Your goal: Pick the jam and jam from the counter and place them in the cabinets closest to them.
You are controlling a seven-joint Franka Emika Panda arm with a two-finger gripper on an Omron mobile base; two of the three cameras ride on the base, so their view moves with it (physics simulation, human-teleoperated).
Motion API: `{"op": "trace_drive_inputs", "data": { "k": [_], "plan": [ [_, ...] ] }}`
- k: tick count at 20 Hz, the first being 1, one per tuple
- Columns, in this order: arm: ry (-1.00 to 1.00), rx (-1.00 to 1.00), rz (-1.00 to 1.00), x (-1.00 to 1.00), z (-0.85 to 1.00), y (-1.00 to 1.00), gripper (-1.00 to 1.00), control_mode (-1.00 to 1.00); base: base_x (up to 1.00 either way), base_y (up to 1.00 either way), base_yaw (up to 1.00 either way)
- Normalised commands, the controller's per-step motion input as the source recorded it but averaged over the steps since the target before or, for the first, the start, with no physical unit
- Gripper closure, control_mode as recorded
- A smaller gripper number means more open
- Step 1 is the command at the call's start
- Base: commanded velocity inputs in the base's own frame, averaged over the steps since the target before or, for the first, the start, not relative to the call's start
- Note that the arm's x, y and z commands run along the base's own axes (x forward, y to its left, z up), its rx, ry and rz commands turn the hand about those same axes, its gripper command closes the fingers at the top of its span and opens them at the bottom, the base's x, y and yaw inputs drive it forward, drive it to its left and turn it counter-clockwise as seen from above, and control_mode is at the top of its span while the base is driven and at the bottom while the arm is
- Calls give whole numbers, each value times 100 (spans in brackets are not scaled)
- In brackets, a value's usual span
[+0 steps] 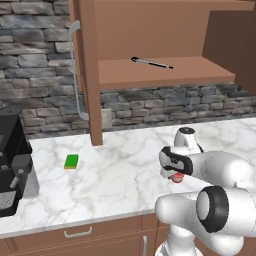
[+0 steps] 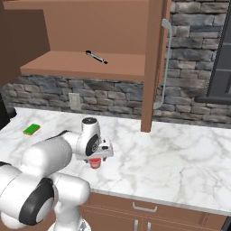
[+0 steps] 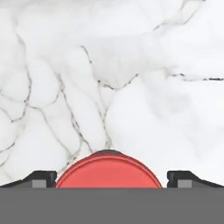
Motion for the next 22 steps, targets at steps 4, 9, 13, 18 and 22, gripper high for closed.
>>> {"op": "trace_drive_inputs", "data": {
  "k": [4,9,13,18,22],
  "plan": [
    [0,0,0,-1,-77,0,-100,-100,0,0,0],
    [0,0,0,0,-19,0,100,-100,0,0,0],
    [-1,0,0,0,2,0,100,-100,0,0,0],
    [-4,2,-1,-4,36,0,100,-100,0,0,0],
    [-7,1,-2,-5,58,0,100,-100,0,0,0]
  ]
}}
